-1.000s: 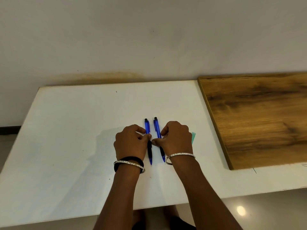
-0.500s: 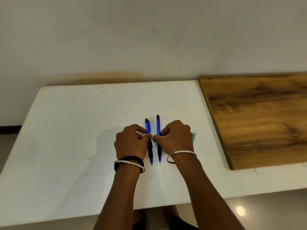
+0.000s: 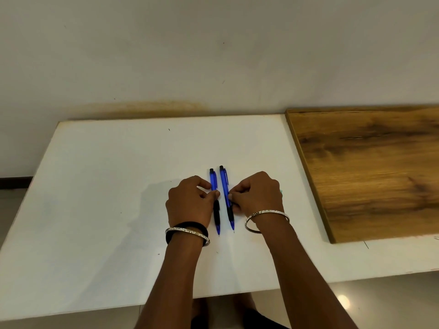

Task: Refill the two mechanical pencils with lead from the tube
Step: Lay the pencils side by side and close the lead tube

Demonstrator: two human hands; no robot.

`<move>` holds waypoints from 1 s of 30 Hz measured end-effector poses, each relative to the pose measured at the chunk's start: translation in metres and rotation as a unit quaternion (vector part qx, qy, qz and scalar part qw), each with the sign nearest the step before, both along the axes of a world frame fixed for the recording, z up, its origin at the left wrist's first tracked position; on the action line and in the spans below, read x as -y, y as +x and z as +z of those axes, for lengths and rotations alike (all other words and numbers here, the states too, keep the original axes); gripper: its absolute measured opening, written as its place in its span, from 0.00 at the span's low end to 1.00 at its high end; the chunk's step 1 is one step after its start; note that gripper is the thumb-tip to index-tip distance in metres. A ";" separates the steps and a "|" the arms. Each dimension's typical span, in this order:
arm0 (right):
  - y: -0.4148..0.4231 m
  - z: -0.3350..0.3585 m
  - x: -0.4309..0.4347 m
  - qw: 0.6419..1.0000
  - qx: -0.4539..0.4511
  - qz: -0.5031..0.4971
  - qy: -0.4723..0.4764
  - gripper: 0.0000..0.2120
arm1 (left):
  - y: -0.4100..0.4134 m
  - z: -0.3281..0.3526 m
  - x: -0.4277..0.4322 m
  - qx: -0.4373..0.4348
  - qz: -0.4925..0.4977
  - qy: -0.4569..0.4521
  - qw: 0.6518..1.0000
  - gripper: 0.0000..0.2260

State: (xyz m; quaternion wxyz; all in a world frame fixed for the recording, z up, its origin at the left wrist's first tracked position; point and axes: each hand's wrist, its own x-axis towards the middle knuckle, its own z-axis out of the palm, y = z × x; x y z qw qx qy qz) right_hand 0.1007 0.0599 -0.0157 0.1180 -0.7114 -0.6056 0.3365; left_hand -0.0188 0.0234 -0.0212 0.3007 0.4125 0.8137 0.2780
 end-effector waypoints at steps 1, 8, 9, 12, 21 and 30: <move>0.000 0.000 0.000 1.000 0.001 0.001 0.001 0.07 | 0.000 0.000 0.000 0.003 0.000 0.000 1.000 0.10; 0.002 0.001 -0.001 1.000 -0.011 0.006 -0.022 0.06 | 0.001 0.000 0.000 0.001 -0.001 -0.003 1.000 0.10; 0.002 0.001 0.000 1.000 -0.010 0.008 -0.022 0.06 | 0.002 0.000 0.000 0.001 -0.001 -0.004 1.000 0.10; 0.004 0.002 0.000 1.000 -0.010 0.014 -0.025 0.07 | 0.002 0.001 0.000 -0.002 0.000 -0.005 1.000 0.11; 0.006 0.002 0.001 0.999 -0.007 0.018 -0.034 0.05 | 0.005 0.004 0.000 -0.019 -0.007 -0.012 1.000 0.12; -0.001 0.000 0.003 1.000 -0.009 0.017 0.007 0.16 | 0.006 0.003 -0.001 -0.021 -0.004 -0.012 1.000 0.10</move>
